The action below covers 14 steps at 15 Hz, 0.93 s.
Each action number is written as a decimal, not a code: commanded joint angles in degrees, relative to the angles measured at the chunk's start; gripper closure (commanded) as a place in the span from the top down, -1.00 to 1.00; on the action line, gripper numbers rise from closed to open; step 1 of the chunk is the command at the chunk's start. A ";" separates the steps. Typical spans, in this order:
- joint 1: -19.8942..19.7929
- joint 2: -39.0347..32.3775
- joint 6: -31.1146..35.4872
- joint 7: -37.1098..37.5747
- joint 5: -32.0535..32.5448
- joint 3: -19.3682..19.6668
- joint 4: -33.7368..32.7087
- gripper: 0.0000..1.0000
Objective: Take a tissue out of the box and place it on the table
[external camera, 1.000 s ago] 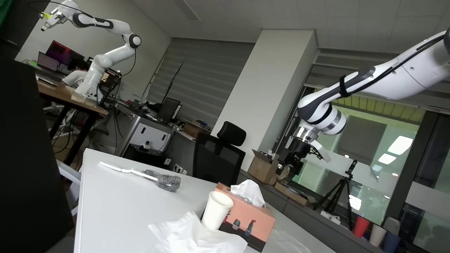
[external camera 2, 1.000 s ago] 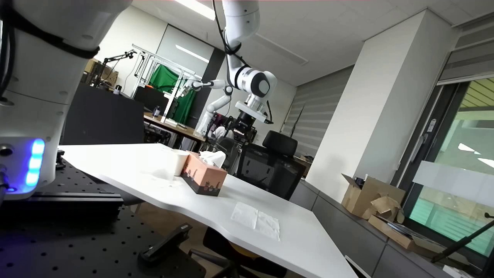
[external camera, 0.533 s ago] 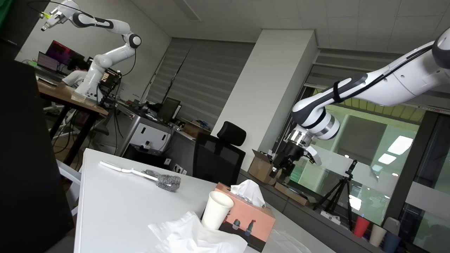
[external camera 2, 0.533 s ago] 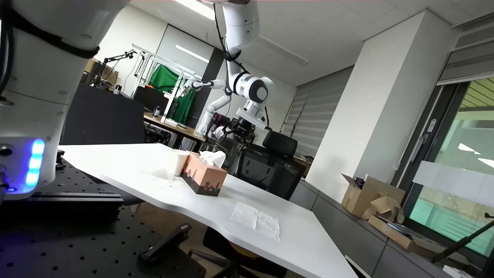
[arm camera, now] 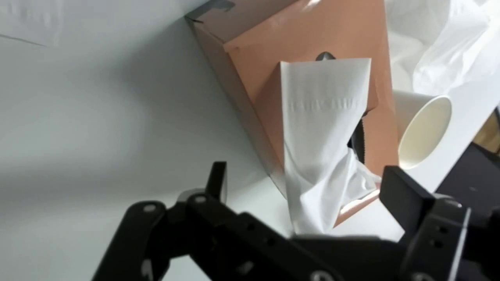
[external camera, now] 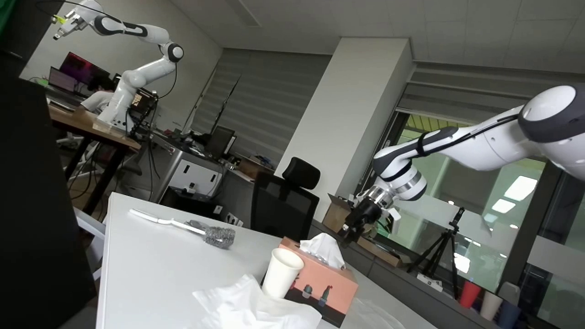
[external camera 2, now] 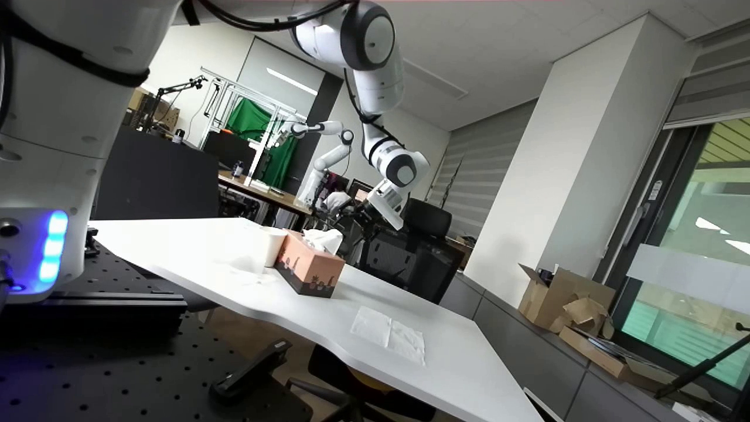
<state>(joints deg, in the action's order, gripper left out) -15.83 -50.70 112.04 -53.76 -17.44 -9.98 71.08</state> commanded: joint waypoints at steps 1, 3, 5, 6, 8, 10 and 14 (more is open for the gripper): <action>-1.75 -9.07 -12.48 -2.32 -3.42 -2.12 -13.73 1.00; -1.66 -12.71 -17.69 -2.12 -4.53 -2.25 -18.89 1.00; -1.31 -16.03 -21.51 -1.39 -5.32 -2.47 -23.89 0.49; -1.10 -17.58 -23.12 -1.05 -5.44 -2.55 -26.37 0.33; -0.78 -19.80 -25.54 -0.68 -5.81 -2.83 -30.16 0.02; -0.50 -21.11 -27.08 -0.48 -5.50 -2.91 -33.01 -0.22; 0.07 -21.99 -28.50 0.01 -4.57 -2.30 -37.42 -0.78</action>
<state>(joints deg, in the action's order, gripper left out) -16.34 -70.60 86.06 -56.11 -22.54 -12.45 40.27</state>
